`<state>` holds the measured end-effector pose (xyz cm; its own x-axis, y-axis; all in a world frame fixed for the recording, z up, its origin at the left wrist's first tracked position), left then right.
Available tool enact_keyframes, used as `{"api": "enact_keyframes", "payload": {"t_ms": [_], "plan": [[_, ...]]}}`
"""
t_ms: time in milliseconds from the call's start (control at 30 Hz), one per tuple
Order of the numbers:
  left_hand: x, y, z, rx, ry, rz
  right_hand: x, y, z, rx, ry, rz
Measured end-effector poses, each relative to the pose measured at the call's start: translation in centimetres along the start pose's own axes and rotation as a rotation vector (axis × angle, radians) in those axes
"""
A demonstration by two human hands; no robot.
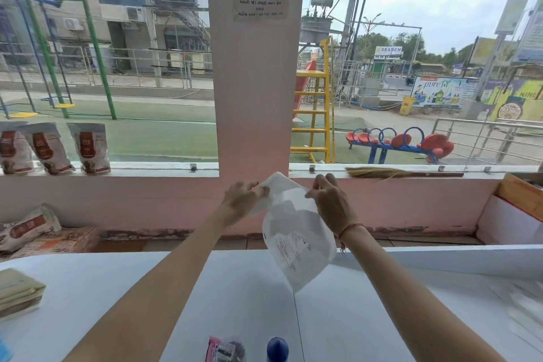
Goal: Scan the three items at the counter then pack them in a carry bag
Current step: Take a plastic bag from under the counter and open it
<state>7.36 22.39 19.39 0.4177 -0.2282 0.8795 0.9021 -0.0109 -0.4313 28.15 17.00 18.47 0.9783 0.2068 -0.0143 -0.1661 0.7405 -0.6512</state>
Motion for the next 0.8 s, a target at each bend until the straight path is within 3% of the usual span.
{"api": "enact_keyframes", "payload": {"t_ms": [133, 200, 267, 367, 433, 567, 667, 733, 800], "plan": [[1.9, 1.7, -0.6, -0.037, 0.021, -0.222, -4.1, 2.0, -0.2, -0.159, -0.077, 0.065], [2.2, 1.3, -0.6, -0.059, -0.096, -0.448, -4.9, 3.4, -0.8, -0.317, 0.025, 0.113], [1.8, 0.1, -0.6, -0.145, -0.246, -0.678, -4.1, 4.2, -1.4, -0.424, 0.170, 0.007], [0.4, -0.9, -1.6, -0.336, -0.282, -0.613, -2.5, 5.3, -2.6, -0.743, 0.312, -0.236], [-0.4, -1.1, -2.2, -0.359, -0.313, -0.620, -2.0, 5.8, -2.9, -0.909, 0.336, -0.305], [-0.6, -2.0, -2.5, -0.363, -0.285, -0.608, -1.5, 6.9, -3.9, -0.800, 0.385, -0.214], [-0.9, -1.9, -3.4, -0.392, -0.168, -0.396, -2.3, 7.1, -4.9, -0.742, 0.292, -0.130], [-1.5, -1.5, -4.2, -0.346, -0.143, -0.298, -3.3, 6.3, -5.4, -0.604, 0.184, 0.035], [-2.6, -1.2, -5.0, -0.278, -0.142, -0.255, -4.6, 4.6, -6.1, -0.504, 0.220, 0.307]]}}
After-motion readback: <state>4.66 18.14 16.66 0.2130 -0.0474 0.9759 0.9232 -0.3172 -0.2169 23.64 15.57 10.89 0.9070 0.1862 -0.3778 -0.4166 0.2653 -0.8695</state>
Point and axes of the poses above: each hand's wrist, its own z-axis towards the middle knuckle, its own y-axis out of the palm, x = y × z, the point moved 1 cm from there along z, towards the middle knuckle, and after that the axes turned 10 degrees about x, right-handed, at the moved point
